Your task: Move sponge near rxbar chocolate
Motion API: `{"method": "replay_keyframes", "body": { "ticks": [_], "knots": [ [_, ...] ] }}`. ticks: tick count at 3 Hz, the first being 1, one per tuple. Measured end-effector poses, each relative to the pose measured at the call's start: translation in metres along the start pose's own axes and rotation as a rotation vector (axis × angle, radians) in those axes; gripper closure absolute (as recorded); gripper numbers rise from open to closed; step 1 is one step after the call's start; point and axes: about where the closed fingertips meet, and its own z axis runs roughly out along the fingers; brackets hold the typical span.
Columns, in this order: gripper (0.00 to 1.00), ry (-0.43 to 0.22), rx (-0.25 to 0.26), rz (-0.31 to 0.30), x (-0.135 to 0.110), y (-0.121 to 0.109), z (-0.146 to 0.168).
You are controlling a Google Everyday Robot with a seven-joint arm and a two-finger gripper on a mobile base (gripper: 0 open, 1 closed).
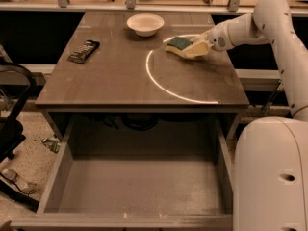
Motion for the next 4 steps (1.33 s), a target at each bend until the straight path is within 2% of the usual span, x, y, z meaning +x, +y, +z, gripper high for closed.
{"method": "replay_keyframes", "body": {
  "ticks": [1, 2, 3, 4],
  "knots": [
    [1.0, 0.001, -0.008, 0.001, 0.001, 0.002, 0.006],
    [1.0, 0.001, -0.008, 0.001, 0.001, 0.002, 0.006],
    [1.0, 0.043, 0.008, -0.014, -0.033, 0.007, 0.001],
    [1.0, 0.095, 0.005, -0.041, -0.071, 0.023, 0.011]
  ]
}}
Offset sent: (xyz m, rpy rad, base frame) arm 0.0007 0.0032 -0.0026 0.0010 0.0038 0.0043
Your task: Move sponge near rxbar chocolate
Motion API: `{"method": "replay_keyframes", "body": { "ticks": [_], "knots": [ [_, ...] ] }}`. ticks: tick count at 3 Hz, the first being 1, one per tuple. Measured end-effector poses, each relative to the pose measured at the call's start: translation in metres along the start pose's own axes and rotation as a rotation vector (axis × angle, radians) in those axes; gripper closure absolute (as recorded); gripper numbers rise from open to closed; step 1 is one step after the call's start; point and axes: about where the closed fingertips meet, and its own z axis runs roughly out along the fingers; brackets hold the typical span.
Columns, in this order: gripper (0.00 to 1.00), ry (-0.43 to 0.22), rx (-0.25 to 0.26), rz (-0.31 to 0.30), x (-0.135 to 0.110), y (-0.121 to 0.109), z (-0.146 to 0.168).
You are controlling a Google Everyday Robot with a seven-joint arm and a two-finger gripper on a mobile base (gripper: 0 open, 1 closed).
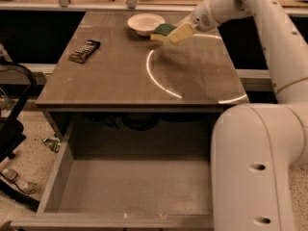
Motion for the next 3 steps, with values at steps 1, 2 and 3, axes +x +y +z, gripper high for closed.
{"method": "replay_keyframes", "body": {
  "ticks": [1, 2, 3],
  "knots": [
    [1.0, 0.054, -0.007, -0.005, -0.024, 0.014, 0.021],
    [1.0, 0.08, -0.049, -0.008, -0.037, 0.034, 0.049],
    [1.0, 0.077, -0.15, -0.056, -0.059, 0.077, 0.085]
  ]
}}
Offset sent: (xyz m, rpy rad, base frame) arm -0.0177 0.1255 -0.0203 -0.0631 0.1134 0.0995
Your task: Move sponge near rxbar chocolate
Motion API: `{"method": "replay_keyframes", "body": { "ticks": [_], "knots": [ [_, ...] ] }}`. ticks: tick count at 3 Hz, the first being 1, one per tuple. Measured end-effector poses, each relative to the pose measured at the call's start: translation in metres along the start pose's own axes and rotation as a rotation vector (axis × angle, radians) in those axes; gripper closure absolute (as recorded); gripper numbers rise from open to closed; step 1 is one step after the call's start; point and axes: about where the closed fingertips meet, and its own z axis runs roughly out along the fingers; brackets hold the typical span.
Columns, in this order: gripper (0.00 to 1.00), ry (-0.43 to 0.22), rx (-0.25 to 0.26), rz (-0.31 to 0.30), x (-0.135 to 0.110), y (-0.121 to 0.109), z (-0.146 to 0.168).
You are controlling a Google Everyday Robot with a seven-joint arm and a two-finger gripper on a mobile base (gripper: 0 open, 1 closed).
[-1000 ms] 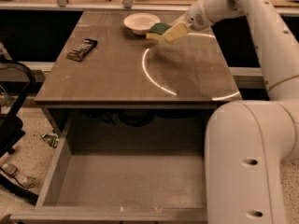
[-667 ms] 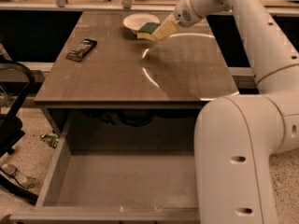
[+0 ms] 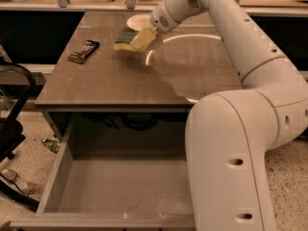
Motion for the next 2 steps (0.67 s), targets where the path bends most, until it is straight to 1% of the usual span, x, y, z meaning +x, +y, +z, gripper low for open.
{"method": "replay_keyframes", "body": {
  "ticks": [1, 2],
  "knots": [
    [1.0, -0.014, -0.064, -0.054, -0.02, 0.028, 0.025],
    [1.0, -0.02, -0.072, -0.069, -0.027, 0.035, 0.039]
  ]
}}
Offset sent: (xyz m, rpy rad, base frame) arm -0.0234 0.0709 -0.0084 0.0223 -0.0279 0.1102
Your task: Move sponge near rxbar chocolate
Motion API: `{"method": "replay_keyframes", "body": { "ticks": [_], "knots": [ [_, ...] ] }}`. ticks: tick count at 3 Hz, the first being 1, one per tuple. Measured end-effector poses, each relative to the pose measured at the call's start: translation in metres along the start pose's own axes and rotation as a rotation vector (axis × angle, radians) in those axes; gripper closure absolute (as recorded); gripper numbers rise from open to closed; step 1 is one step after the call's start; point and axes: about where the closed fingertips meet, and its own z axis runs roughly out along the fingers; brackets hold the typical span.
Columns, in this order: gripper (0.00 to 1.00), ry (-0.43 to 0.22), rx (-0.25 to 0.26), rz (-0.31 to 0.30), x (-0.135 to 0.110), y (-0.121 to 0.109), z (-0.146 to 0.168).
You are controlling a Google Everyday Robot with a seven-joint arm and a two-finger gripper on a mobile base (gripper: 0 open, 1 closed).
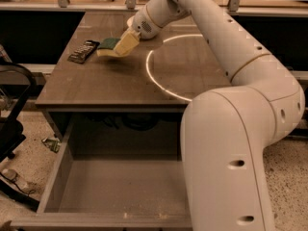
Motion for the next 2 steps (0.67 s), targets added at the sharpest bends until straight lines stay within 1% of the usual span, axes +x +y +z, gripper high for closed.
{"method": "replay_keyframes", "body": {
  "ticks": [1, 2],
  "knots": [
    [1.0, -0.012, 0.01, 0.023, 0.0027, -0.0022, 0.0164],
    [0.84, -0.011, 0.006, 0.024, 0.0031, -0.0016, 0.0207]
  ]
}}
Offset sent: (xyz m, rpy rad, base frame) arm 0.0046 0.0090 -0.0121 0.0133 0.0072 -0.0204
